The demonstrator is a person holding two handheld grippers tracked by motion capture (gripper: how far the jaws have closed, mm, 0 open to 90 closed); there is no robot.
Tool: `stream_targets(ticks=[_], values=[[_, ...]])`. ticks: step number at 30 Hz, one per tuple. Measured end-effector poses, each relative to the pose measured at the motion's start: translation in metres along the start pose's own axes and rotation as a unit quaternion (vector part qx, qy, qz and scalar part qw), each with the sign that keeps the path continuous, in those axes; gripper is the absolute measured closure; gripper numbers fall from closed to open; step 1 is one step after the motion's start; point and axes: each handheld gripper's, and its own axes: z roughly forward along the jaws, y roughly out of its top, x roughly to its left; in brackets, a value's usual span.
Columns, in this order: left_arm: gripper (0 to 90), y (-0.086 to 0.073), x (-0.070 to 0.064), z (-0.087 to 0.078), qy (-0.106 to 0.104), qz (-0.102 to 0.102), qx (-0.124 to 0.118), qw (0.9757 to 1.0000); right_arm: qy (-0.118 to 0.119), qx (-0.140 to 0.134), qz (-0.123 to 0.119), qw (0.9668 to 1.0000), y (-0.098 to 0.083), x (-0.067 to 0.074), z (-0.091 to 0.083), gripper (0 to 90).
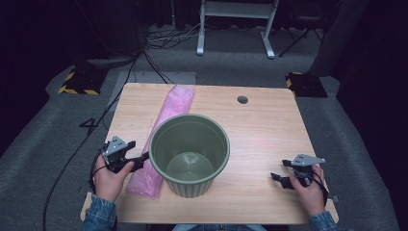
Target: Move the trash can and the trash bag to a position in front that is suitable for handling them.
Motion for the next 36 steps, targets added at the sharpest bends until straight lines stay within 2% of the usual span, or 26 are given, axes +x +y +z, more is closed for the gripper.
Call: stream_targets(ticks=[5,6,8,10,12,13,15,18,19,22,23,24,26,27,29,30,31,33,35,36], values=[[25.6,0.006,0.000,0.018,-0.008,0.008,0.002,0.9999,0.000,0.000,0.000,1.0000,0.000,0.000,0.000,20.7],[25.9,0.008,-0.001,0.023,-0.007,0.015,0.007,0.9998,0.000,0.000,0.000,1.0000,0.000,0.000,0.000,20.7],[27.0,0.010,-0.003,0.032,-0.019,0.011,0.008,0.9997,0.000,0.000,0.000,1.0000,0.000,0.000,0.000,20.7],[27.0,0.013,-0.010,0.038,-0.033,0.015,0.011,0.9993,0.000,0.000,0.000,1.0000,0.000,0.000,0.000,20.7],[27.0,0.014,-0.015,0.041,-0.037,0.019,0.014,0.9990,0.000,0.000,0.000,1.0000,0.000,0.000,0.000,20.8],[32.5,0.015,-0.020,0.043,-0.043,0.023,0.016,0.9987,-0.001,0.000,0.000,1.0000,0.000,0.000,0.000,20.7],[30.1,0.016,-0.023,0.044,-0.043,0.027,0.019,0.9985,-0.001,0.000,0.000,1.0000,0.000,0.000,0.000,20.8],[31.8,0.017,-0.029,0.048,-0.046,0.027,0.022,0.9983,-0.001,0.000,0.000,1.0000,0.000,0.000,0.000,20.7],[31.8,0.019,-0.038,0.051,-0.048,0.031,0.026,0.9980,-0.001,0.000,-0.001,1.0000,0.000,0.000,0.000,20.8],[32.0,0.021,-0.045,0.054,-0.051,0.037,0.030,0.9976,-0.001,0.000,-0.001,1.0000,0.000,0.000,0.000,20.7],[31.8,0.023,-0.055,0.060,-0.058,0.041,0.031,0.9970,-0.001,0.000,-0.001,1.0000,0.000,0.000,0.000,20.7],[31.5,0.023,-0.055,0.060,-0.058,0.041,0.031,0.9970,-0.001,0.000,-0.001,1.0000,0.000,0.000,0.000,20.7],[31.2,0.026,-0.066,0.070,-0.070,0.044,0.034,0.9960,-0.001,0.000,0.000,1.0000,0.000,0.000,0.000,20.7],[31.0,0.026,-0.066,0.070,-0.070,0.044,0.034,0.9960,-0.001,0.000,0.000,1.0000,0.000,0.000,0.000,20.7],[30.9,0.028,-0.077,0.077,-0.079,0.050,0.036,0.9950,-0.001,0.000,-0.001,1.0000,0.000,0.000,0.000,20.7],[30.9,0.028,-0.077,0.077,-0.079,0.050,0.036,0.9950,-0.001,0.000,-0.001,1.0000,0.000,0.000,0.000,20.7],[30.9,0.030,-0.087,0.082,-0.088,0.058,0.041,0.9936,-0.001,0.000,0.000,1.0000,0.000,0.000,0.000,20.7],[29.6,0.030,-0.091,0.084,-0.091,0.064,0.041,0.9929,-0.001,0.000,0.000,1.0000,0.000,0.000,0.000,20.7],[28.3,0.030,-0.104,0.091,-0.102,0.068,0.044,0.9914,-0.001,0.000,-0.001,1.0000,0.000,0.000,0.000,20.6],[27.7,0.030,-0.104,0.091,-0.102,0.068,0.044,0.9914,-0.001,0.000,-0.001,1.0000,0.000,0.000,0.000,20.6]])
